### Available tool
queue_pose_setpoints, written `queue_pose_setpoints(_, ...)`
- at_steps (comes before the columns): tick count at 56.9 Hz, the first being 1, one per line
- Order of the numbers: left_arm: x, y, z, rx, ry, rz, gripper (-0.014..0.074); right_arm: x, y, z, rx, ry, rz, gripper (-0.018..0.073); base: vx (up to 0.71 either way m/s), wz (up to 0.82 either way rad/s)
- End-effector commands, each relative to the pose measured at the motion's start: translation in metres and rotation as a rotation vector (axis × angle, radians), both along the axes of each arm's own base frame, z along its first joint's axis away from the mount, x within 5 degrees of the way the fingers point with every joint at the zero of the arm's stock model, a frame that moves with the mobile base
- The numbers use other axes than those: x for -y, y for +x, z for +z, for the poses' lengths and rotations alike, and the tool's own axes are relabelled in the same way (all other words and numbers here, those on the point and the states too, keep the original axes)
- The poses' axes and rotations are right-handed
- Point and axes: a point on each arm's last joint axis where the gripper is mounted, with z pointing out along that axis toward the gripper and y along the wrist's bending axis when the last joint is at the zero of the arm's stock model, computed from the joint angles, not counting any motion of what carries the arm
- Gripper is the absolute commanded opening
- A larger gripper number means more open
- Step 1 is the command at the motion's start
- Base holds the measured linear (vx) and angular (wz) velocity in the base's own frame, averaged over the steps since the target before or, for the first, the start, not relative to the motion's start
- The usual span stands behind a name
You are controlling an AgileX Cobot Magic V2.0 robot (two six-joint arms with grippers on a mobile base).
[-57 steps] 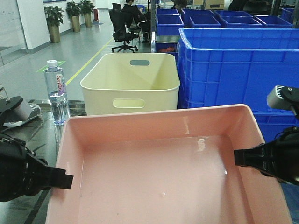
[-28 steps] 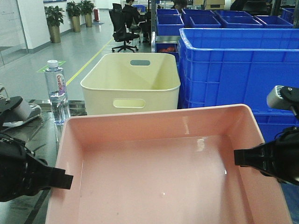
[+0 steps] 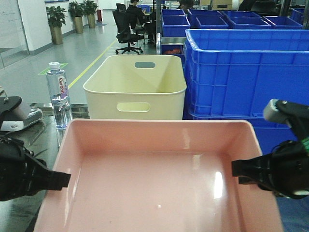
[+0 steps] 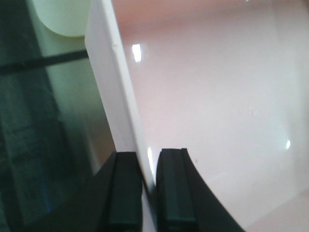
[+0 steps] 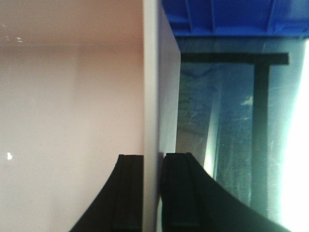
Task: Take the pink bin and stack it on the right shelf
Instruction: 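Lower the pink bin with both grippers onto the table surface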
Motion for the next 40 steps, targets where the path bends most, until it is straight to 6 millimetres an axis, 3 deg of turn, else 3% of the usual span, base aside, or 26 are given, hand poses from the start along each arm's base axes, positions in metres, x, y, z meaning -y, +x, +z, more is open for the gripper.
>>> queue_pose_setpoints(1,-0.004,0.008,0.018,0.166,0.015,0.025,0.0013,-0.001,0.008,0.014,0.085,0.043,-0.02,-0.0004,0.0,0.0)
queue_pose_setpoints(9,0.002,0.023,0.002,0.113,0.035,0.024,0.0044,-0.004,0.019,-0.002,0.011,0.031,-0.017,0.0003,0.0,0.0)
queue_pose_setpoints(22,0.012,0.05,-0.028,0.015,0.076,0.02,0.0172,-0.007,0.034,-0.024,-0.083,0.007,-0.014,0.0034,0.0,0.0)
queue_pose_setpoints(31,0.015,0.057,-0.037,-0.012,0.085,0.019,0.0343,-0.008,0.038,-0.029,-0.09,0.0,-0.016,0.0096,0.0,0.0)
queue_pose_setpoints(40,0.015,0.057,-0.038,-0.012,0.084,0.02,0.0496,-0.007,0.04,-0.029,-0.075,-0.014,-0.016,0.0223,0.0,0.0)
